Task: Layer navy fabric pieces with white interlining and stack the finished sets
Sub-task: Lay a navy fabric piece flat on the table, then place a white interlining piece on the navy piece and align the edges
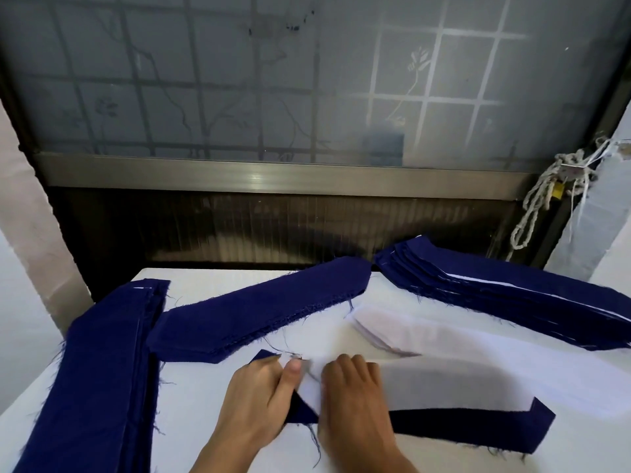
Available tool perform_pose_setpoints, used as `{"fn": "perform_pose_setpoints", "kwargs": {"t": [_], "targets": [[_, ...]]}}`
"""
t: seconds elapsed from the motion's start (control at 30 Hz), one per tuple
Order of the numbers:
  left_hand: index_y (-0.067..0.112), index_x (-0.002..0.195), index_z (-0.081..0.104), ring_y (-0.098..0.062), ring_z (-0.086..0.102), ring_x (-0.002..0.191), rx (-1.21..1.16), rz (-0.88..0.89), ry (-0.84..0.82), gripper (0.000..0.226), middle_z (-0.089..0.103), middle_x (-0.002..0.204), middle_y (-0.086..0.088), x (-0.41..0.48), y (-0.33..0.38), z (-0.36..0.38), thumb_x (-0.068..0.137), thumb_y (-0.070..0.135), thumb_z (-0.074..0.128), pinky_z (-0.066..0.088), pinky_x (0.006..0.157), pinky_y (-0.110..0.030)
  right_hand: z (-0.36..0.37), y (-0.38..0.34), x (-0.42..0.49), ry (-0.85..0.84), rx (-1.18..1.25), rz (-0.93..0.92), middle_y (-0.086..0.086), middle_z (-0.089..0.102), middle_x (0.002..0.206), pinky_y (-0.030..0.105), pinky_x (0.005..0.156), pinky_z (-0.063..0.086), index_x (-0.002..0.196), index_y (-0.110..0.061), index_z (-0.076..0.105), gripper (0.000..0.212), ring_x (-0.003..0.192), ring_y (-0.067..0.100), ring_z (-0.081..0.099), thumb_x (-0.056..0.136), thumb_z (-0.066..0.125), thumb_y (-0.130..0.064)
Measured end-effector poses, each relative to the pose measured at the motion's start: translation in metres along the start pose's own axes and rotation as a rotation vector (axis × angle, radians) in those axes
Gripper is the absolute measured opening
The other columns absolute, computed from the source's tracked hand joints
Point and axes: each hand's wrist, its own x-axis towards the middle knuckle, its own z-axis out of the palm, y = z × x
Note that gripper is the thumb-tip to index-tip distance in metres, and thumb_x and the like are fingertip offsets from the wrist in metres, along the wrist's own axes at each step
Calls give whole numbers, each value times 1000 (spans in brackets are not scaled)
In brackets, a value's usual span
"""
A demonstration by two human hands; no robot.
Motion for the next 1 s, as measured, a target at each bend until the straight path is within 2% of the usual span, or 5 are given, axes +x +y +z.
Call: {"fn": "perform_pose_setpoints", "kwargs": {"t": [0.2,0.43,0.63,0.77,1.0], "targets": [[20,79,61,-11,55,61,32,12,-18,42,60,65,8,1,2,0,95,48,34,45,56,-31,6,-7,-4,39,51,-107,-6,55,89,28,80,34,87,-22,54,8,80,15,52,80,53,-18],[13,87,74,-11,60,61,61,255,168,28,67,73,7,1,8,1,94,25,50,48,51,-27,2,0,-2,-27,81,-8,-7,65,113,37,107,28,122,-15,52,52,104,11,60,70,46,-12],[18,73,62,-7,44,46,-13,-71,295,27,42,51,17,2,2,-5,98,26,58,35,46,-18,-31,53,-12,-154,-49,123,-7,70,87,35,111,17,119,-19,57,62,95,14,64,59,63,-6],[19,71,53,-18,48,46,-47,-167,216,26,46,47,4,3,0,-1,95,26,60,42,44,-38,-66,117,-29,-233,-148,205,-6,68,88,35,107,18,117,-25,59,62,95,19,63,59,70,-6],[25,61,33,-14,40,41,17,-241,176,44,36,41,6,5,2,-1,90,25,66,29,41,-28,-92,172,-59,-78,-265,356,-3,67,75,41,85,30,83,-16,70,26,72,32,65,61,56,-14]]}}
